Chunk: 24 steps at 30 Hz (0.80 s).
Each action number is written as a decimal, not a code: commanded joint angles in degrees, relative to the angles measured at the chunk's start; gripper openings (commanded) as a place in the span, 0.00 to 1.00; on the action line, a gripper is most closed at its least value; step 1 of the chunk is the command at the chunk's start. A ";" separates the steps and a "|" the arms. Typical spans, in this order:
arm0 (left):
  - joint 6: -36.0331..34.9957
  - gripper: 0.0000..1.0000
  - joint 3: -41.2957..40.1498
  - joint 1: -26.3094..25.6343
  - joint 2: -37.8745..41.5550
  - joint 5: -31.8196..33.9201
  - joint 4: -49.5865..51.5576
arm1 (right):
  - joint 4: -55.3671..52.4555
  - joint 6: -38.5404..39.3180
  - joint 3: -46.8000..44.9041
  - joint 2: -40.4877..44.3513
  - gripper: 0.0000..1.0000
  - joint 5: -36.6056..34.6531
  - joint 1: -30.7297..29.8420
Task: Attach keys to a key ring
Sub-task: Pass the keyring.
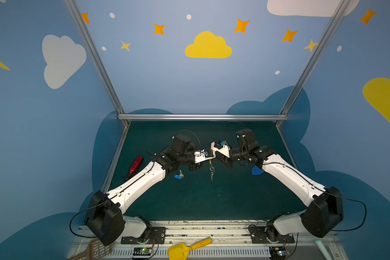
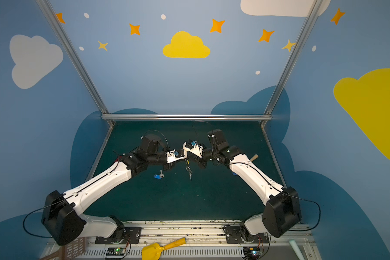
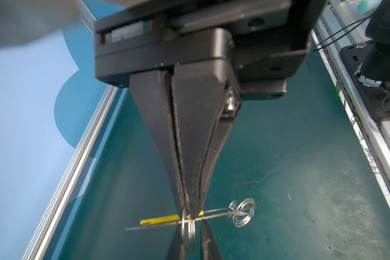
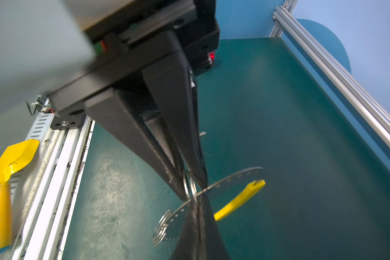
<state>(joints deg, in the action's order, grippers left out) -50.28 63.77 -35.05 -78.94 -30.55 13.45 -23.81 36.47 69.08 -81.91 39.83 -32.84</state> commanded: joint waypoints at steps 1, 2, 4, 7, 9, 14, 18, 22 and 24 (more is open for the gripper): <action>0.56 0.12 1.78 -0.24 -0.86 -1.62 -0.15 | 0.98 0.71 -0.26 1.21 0.00 1.03 -0.24; 0.75 0.11 1.88 -0.24 -0.96 -1.70 -0.20 | 0.94 0.79 -0.26 1.18 0.00 1.19 -0.27; 0.88 0.06 2.08 -0.25 -1.20 -1.96 -0.18 | 1.01 0.94 -0.30 1.18 0.00 1.35 -0.21; 2.32 0.04 2.24 -0.20 -1.11 -1.97 -0.95 | 1.61 0.77 -0.89 1.43 0.00 1.82 -0.04; 3.19 0.03 2.05 -0.05 -0.84 -2.35 -1.73 | 3.28 -0.35 -2.02 1.96 0.01 2.25 0.36; 5.11 0.03 -0.44 1.00 1.16 -7.24 -6.33 | 8.79 -2.06 -6.43 4.39 0.12 4.18 1.65; 8.44 0.03 -2.28 2.35 2.32 -11.66 -11.22 | 12.33 -2.74 -9.24 5.85 0.19 7.96 3.50; 10.31 0.04 -2.75 2.96 2.18 -15.04 -13.55 | 14.58 -3.62 -10.32 6.50 0.23 12.70 5.08; 11.52 0.04 -3.11 2.97 2.09 -16.21 -15.11 | 14.58 -3.52 -10.03 6.70 0.23 14.95 5.67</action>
<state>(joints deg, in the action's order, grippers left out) -41.85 61.19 -32.25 -78.17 -42.06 3.01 -11.77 33.89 59.11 -76.79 49.21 -27.86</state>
